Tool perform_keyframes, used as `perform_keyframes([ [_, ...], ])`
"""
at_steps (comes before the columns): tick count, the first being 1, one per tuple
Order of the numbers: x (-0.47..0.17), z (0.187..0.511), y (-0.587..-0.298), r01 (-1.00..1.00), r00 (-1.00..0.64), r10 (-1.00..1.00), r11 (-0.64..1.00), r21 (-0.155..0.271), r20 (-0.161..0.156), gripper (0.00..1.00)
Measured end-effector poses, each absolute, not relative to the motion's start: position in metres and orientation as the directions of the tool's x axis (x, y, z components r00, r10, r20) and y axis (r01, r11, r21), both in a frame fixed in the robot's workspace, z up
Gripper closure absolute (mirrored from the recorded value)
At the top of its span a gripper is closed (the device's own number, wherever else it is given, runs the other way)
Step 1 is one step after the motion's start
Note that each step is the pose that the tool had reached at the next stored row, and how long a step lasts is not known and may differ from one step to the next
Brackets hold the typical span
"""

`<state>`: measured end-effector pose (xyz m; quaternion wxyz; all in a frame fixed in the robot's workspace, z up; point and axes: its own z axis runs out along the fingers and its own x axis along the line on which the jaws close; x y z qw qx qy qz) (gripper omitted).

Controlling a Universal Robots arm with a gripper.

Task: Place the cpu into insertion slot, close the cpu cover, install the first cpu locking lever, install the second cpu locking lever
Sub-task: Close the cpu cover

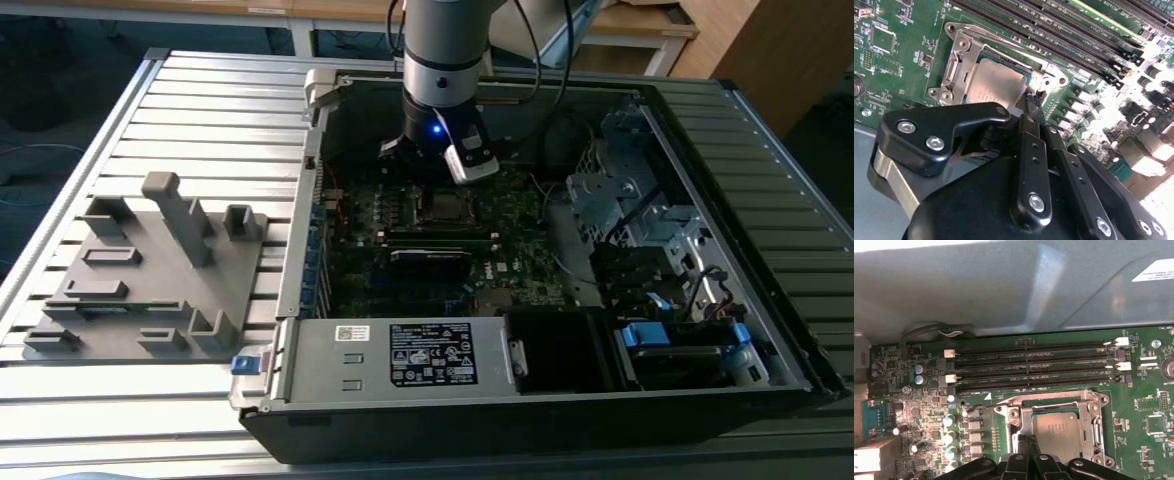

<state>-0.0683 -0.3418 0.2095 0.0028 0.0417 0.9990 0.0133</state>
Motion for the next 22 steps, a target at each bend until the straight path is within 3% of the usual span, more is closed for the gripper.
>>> perform_keyframes([
  [22,-0.07,0.2043,-0.3419,0.083,-0.997,0.083,0.996,0.027,-0.004,0.9],
])
